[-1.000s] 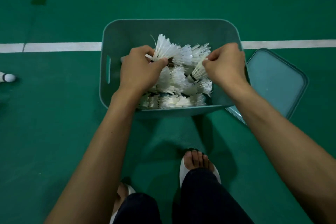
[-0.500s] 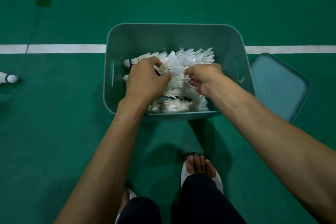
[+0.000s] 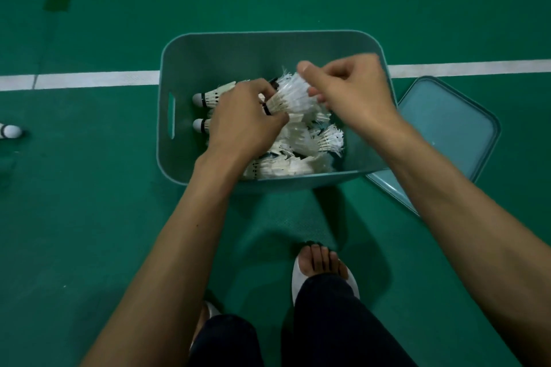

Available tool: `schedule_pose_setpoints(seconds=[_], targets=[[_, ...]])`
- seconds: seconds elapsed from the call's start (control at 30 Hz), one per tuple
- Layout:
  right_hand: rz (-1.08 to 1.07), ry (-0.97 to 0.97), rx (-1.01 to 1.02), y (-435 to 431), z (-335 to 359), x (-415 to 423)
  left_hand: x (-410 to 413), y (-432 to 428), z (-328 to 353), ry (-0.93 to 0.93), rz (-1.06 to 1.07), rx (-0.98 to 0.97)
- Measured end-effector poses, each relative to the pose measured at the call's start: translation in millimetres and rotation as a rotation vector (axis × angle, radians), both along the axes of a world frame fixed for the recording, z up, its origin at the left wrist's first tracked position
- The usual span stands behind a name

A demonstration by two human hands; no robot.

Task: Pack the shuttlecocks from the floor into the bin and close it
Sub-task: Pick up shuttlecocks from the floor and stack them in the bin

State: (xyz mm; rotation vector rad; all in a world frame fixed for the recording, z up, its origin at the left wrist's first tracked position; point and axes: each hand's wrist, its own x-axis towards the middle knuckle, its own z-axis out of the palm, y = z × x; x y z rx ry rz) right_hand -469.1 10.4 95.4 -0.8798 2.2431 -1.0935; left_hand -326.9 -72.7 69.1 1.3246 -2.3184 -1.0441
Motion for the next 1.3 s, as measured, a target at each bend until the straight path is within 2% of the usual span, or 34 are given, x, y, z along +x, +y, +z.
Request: schedule_pose_setpoints(seconds=[0.07,0.17,0.3,0.4,0.5,0.73,0.83,0.9,1.03,1.13,1.3], targets=[[0.104,0.059,0.008,1,5,-3,-10,7,4,0.033,-0.053,-0.012],[0.075,0.19,0.076,3,5,-16,-19,13,0,0.04,-0.113,-0.026],[-0.045,0.482,0.273,12,7,-24,-16,8,-13,-0.133,-0.209,-0.101],[-0.018,0.539,0.433,9,5,-11,-15,6,-15,-0.265,-0.276,-0.162],[-0.004,0.385,0.46,-2,-6,-1,-16,7,-13,-0.324,-0.284,-0.18],[-0.138,-0.322,0.391,-29,-54,-9,-15,8,-14,-0.4,-0.309,-0.151],[-0.152,-0.39,0.386,-34,-59,-18,-15,7,-12,-0.389,-0.309,-0.121],[-0.123,-0.301,0.419,-32,-53,-22,-13,7,-10,-0.359,-0.319,-0.106],[-0.084,0.092,0.49,-16,-19,-20,8,2,8,-0.24,-0.342,-0.132],[-0.073,0.231,0.359,-14,13,-3,32,-11,28,-0.136,-0.231,-0.238],[0.171,0.285,-0.025,-46,55,73,81,-42,39,-0.077,-0.041,-0.353]])
